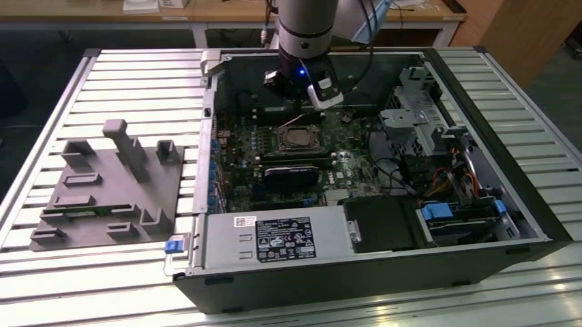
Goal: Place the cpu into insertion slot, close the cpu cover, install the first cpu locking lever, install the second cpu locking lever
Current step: 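Install the first cpu locking lever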
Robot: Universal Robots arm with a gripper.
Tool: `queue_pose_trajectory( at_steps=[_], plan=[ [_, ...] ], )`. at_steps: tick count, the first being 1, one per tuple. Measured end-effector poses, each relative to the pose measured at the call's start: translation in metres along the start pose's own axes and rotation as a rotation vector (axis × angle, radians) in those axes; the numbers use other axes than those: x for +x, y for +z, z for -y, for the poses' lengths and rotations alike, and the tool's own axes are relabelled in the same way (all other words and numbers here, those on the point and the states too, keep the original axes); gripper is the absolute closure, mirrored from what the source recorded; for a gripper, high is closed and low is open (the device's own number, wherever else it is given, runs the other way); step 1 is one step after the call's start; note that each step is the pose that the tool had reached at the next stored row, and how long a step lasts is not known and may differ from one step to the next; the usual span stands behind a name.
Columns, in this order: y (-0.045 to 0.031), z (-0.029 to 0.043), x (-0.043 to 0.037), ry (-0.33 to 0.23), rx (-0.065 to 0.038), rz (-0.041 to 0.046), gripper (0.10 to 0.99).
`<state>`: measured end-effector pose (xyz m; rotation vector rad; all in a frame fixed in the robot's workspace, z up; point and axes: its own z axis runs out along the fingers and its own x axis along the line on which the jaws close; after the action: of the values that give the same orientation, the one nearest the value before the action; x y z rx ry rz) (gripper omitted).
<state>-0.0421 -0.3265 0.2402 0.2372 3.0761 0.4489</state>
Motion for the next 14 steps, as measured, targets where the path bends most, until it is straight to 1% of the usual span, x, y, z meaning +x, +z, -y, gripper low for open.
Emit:
queue_pose_trajectory(
  at_steps=[12, 14],
  plan=[
    [0.0007, 0.0001, -0.0001, 0.0, 0.0, 0.0002, 0.98],
    [0.0018, 0.0005, -0.0001, -0.001, 0.0, 0.0021, 0.98]
  ],
)
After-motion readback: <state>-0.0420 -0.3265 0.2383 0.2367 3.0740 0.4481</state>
